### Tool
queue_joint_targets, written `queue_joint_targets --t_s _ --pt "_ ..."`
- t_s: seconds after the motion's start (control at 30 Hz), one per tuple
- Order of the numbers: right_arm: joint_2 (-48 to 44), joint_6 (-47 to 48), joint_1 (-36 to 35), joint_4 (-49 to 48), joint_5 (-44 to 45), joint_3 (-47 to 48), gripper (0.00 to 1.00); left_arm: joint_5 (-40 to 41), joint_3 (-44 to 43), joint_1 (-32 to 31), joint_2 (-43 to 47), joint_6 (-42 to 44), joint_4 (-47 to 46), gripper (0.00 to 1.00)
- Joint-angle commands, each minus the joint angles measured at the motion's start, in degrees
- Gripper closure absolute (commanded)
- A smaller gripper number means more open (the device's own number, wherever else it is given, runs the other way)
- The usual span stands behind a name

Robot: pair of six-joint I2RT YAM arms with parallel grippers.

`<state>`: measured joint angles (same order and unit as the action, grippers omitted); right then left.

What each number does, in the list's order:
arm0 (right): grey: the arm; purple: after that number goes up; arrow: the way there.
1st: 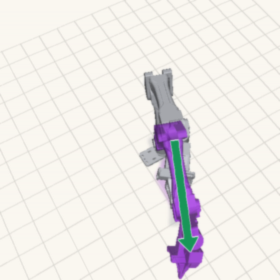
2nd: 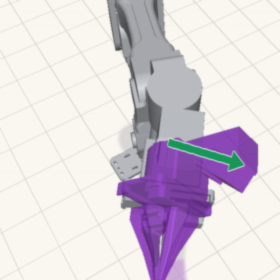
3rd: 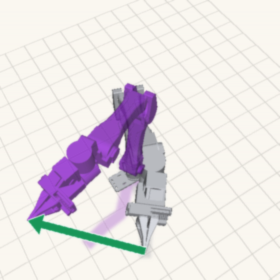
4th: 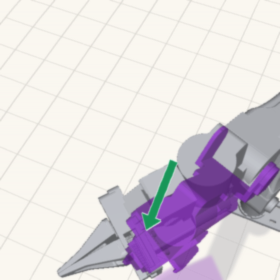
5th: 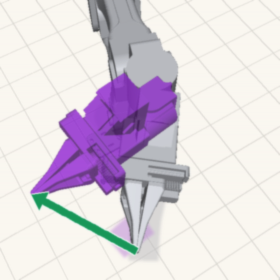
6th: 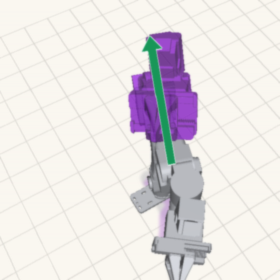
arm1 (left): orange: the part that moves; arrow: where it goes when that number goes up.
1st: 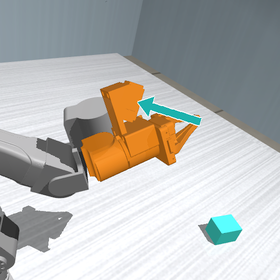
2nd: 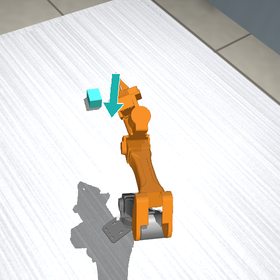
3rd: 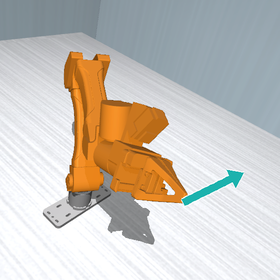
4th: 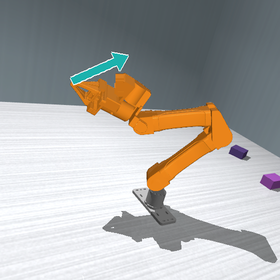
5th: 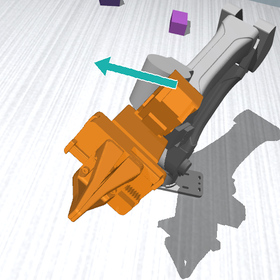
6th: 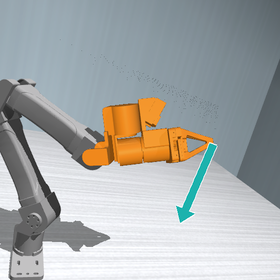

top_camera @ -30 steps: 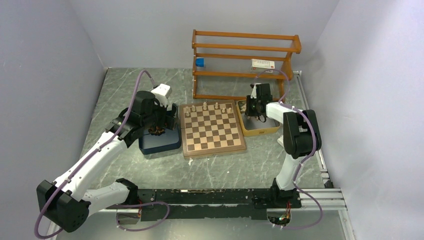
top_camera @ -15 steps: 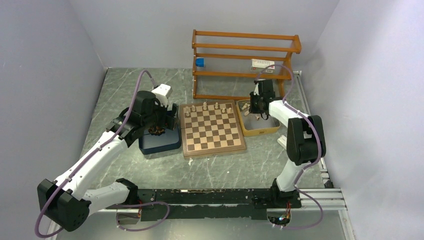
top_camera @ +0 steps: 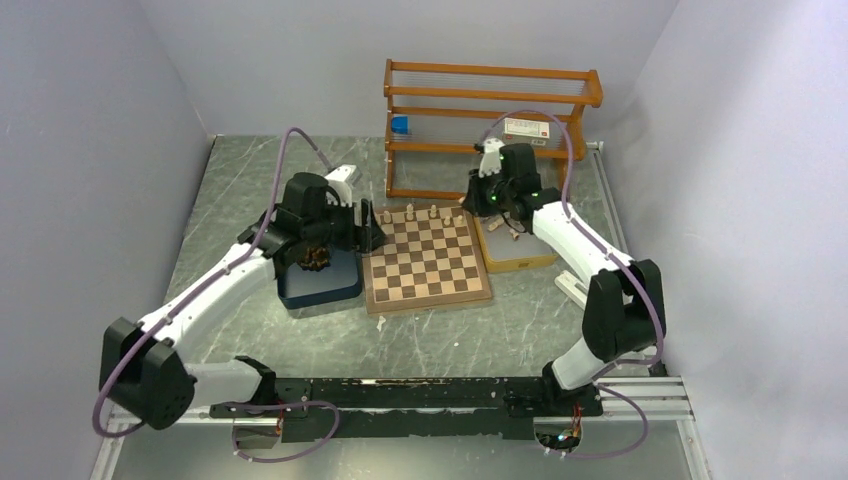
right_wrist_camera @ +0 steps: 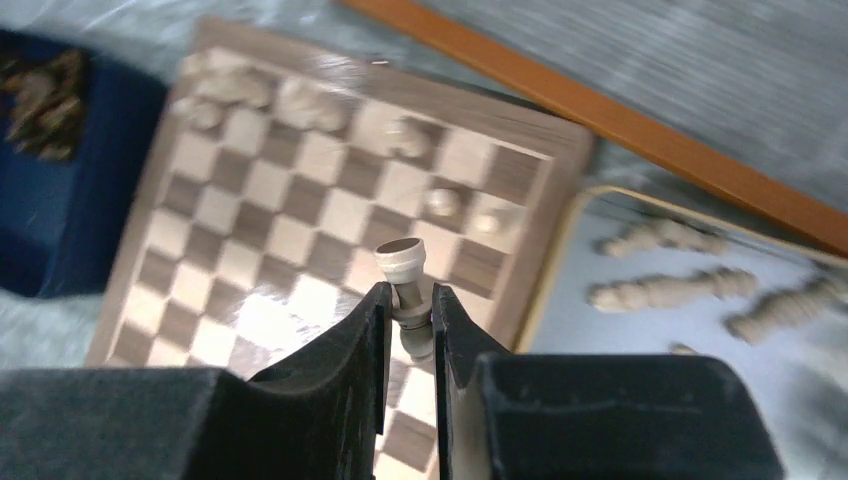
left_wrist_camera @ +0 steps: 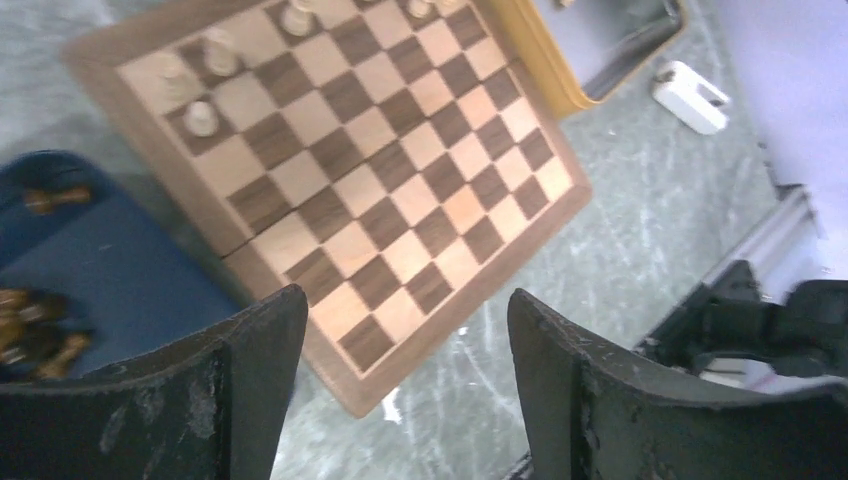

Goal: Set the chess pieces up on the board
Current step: Place the chess piece on the chessboard.

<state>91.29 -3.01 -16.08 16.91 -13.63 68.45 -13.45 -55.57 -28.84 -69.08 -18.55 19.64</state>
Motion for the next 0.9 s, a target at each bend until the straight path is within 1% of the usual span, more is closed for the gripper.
queue_joint_targets --t_s 0.0,0.07,0.17,0.3,0.4,0.57,0.7,0.87 --pt "-4.2 6.7 -5.6 -4.0 -10.2 -2.7 0.82 -16.0 -2.6 1.7 -5.3 -11.2 -7.7 0.25" --pt "-6.7 7.5 -7.9 -7.6 -12.9 -5.3 0.83 -21.1 -1.9 2.9 -7.2 -15.9 -11.9 0.27" --pt "-10.3 7.4 -10.3 -14.2 -17.4 -9.1 0.83 -25.7 -0.7 4.3 -9.3 -22.1 -17.3 0.26" --pt "-13.1 8.4 -13.7 -19.0 -18.6 -11.2 0.83 -30.6 1.7 5.4 -11.5 -30.7 -26.2 0.23" --pt "-13.1 8.2 -15.1 -18.9 -17.3 -10.5 0.83 -31.0 2.8 5.4 -12.6 -34.3 -31.0 0.22" --pt "-11.4 8.0 -16.6 -17.3 -18.0 -8.4 0.82 -32.6 4.2 5.4 -14.5 -39.2 -37.7 0.20" --pt "-10.4 8.2 -17.9 -17.2 -16.8 -7.4 0.82 -31.2 4.6 5.4 -15.1 -39.2 -37.2 0.20" --pt "-9.6 7.8 -18.8 -16.3 -16.4 -6.6 0.82 -31.5 5.3 5.4 -16.2 -40.9 -39.4 0.26"
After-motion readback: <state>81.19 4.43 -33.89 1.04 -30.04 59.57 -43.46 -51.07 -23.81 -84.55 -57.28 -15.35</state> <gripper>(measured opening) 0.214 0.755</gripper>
